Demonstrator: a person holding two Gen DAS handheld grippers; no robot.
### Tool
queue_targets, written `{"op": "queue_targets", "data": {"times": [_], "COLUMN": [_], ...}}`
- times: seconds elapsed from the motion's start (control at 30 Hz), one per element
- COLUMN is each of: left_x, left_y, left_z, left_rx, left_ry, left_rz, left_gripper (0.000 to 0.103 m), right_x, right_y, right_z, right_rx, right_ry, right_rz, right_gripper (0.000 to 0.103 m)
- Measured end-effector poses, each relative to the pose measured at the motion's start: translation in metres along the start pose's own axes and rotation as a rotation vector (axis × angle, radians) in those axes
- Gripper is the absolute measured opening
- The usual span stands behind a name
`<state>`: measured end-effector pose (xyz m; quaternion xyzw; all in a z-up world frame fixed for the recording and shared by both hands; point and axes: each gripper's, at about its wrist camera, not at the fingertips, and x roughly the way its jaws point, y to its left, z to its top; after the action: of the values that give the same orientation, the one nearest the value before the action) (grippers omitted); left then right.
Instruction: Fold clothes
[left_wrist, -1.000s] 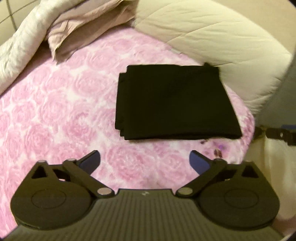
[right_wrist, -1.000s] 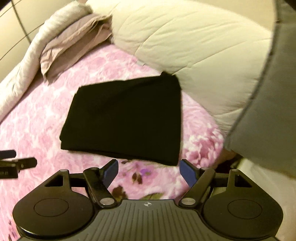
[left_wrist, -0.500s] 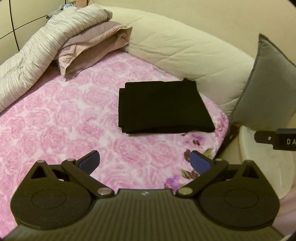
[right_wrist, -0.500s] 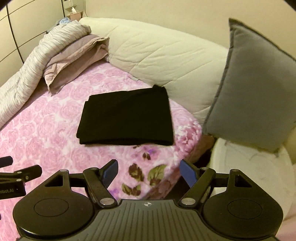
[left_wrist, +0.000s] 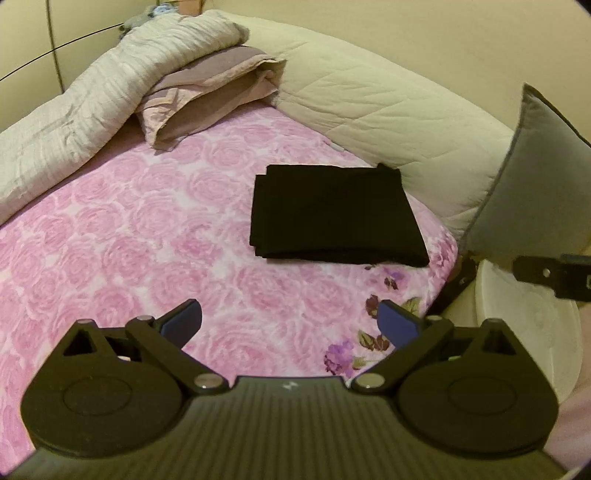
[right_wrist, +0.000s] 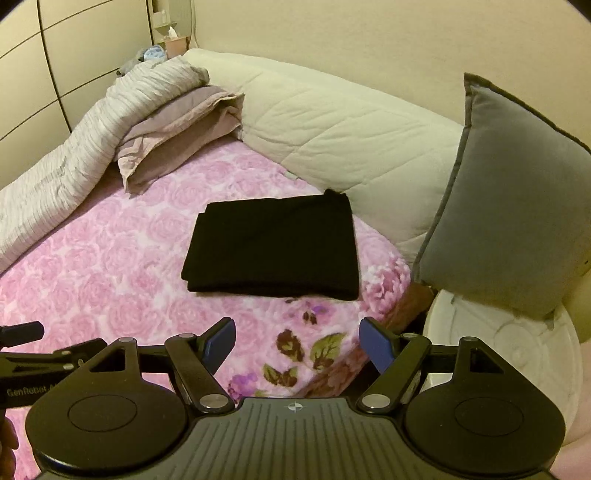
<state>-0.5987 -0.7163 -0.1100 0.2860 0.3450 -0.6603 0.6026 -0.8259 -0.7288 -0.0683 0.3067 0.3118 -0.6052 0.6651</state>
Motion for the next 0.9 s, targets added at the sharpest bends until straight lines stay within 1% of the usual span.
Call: {"op": "queue_targets", "data": {"times": [0.17,0.3,0.4,0.53,0.63,0.8,0.9], "left_x": [-0.003,-0.003,-0.002,0.000,0.003,0.004,0.006], "left_y": [-0.011,-0.022,-0.029,-0.034,-0.036,-0.043,-0.042], "left_z": [0.005,0.007,0.005,0.003,0.004,0.007,0.007], "left_rx": [-0.037,-0.026,-0.023,-0.039,-0.051,-0.008,-0.026], "left_ry": [-0.005,-0.023,-0.012,0.016,0.037,0.032,0.039], "left_rz": [0.008,0.058,0.081,0.053,0.051,0.060,0.048], "left_gripper": [0.100,0.100,0.100,0.100,0.100,0.100,0.099], "right_x": [0.002,0.006,0.006,0.008,0.009,0.011,0.013], "right_y": [-0.015,-0.023,-0.028,-0.032,-0.033,-0.032,-0.030], "right_z": [0.002,0.000,-0.003,-0.004,-0.003,-0.002,-0.001], "right_rx": [0.010,0.011,0.019,0.023,0.018,0.007,0.004], "right_ry": [0.008,0.015,0.025,0.030,0.028,0.032,0.034], "right_rz": [0.022,0.036,0.043,0.047,0.050,0.053,0.058], "right_gripper": [0.077,0.077,0.077,0.077,0.077,0.077,0.077]}}
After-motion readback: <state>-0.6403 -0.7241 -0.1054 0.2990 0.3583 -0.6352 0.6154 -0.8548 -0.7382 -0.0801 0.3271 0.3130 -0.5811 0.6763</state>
